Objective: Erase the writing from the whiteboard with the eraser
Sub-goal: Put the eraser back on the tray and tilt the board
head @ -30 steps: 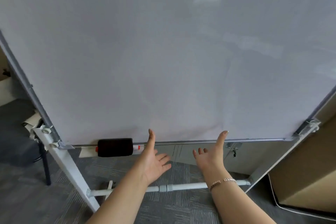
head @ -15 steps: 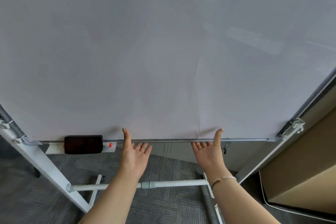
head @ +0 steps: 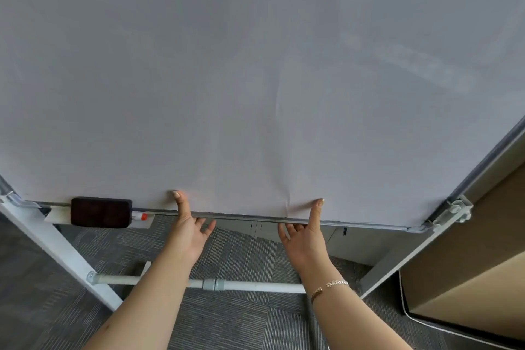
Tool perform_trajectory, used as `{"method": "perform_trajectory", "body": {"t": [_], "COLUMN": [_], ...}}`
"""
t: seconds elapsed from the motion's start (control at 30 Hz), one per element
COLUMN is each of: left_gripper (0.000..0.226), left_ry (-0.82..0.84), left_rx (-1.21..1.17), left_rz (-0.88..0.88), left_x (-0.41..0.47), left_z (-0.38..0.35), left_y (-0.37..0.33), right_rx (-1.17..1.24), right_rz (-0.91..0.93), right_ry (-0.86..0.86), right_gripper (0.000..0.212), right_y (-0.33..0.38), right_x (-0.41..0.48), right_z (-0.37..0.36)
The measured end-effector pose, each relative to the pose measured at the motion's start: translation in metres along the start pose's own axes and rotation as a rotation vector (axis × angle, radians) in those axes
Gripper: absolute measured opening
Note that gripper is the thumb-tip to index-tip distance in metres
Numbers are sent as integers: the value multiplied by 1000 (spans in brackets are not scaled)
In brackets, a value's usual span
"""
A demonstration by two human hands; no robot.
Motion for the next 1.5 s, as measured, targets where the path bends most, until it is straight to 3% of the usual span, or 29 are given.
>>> {"method": "perform_trajectory", "body": {"t": [0.07,0.27,0.43,0.6,0.7,0.83,0.93,1.07,1.17,1.3,1.43,1.5], "left_gripper": [120,122,101,120,112,111,101,91,94,103,90,81], "left_ry": [-21,-24,-2,69,106,144,163,194,223,254,266,285], "left_rx": [43,122,137,192,219,308,332,399,436,474,493,496], "left_rz": [-11,26,69,143,170,214,215,255,294,332,396,430], "left_x": [-8,-35,-59,-88,-105,-126,-143,-171,-190,-214,-246,-265], "left_z": [7,24,41,68,82,104,113,118,120,120,111,105], "left_y": [-1,-4,-6,-12,-14,-14,-9,3,19,45,77,98], "right_rx": [-13,-53,-33,3,42,31,-22,-38,-27,3,38,47], "right_rz": [21,51,70,91,114,109,112,124,151,186,205,213], "right_ry": [-14,-70,-163,-227,-255,-294,-342,-418,-461,-508,-557,-591], "right_gripper": [126,118,116,118,106,121,114,95,108,81,96,89], "right_y": [-6,-21,-41,-62,-75,-92,-101,-110,-111,-108,-100,-95], "right_x": [-12,-47,-82,-132,-156,-195,-217,-247,-268,-291,-318,-334], "right_z": [4,15,19,30,37,50,64,90,111,143,181,204]}}
Point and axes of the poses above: each hand's wrist, its own x-axis towards the middle knuckle, its own z-axis out of the back of the hand, y = z × x, the point moved 1 cm from there along x, towards the middle knuckle, and after that the axes turned 15 degrees about -x, right-handed, at the moved point
